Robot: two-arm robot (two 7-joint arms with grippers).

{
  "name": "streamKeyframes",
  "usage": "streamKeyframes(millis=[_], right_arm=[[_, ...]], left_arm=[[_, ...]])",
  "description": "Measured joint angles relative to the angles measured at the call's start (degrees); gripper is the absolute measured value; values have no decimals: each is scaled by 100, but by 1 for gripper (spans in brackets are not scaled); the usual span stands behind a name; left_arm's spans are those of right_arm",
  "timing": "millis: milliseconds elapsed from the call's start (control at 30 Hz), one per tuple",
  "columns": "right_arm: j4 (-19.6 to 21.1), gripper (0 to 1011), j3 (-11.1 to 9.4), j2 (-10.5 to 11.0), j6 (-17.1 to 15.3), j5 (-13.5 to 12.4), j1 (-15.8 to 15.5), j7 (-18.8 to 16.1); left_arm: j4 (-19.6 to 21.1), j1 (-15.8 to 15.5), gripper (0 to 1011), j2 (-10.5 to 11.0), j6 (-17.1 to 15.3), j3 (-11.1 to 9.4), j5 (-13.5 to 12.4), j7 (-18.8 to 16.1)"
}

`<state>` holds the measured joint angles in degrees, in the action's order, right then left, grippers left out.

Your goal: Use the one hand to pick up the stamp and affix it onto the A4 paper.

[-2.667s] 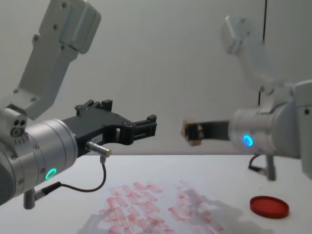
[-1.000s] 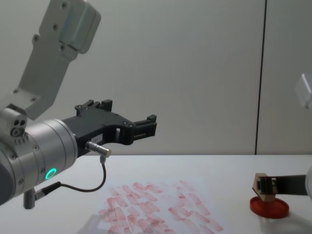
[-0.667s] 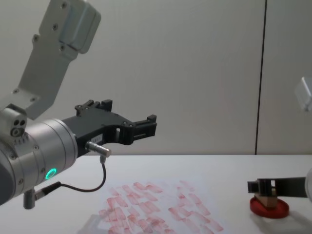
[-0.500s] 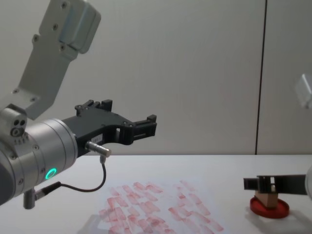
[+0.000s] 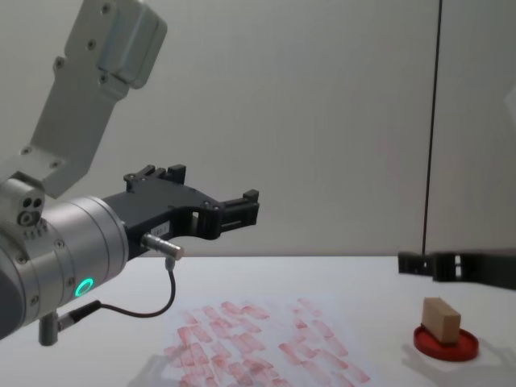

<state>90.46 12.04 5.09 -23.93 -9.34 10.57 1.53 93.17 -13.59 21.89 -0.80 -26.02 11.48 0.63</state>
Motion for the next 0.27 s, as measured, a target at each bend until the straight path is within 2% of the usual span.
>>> streamKeyframes(millis=[267], right_arm=[[338,1001,-49,178,546,145,-213,-202]], left_arm=[[0,0,993,0,0,0,0,0]])
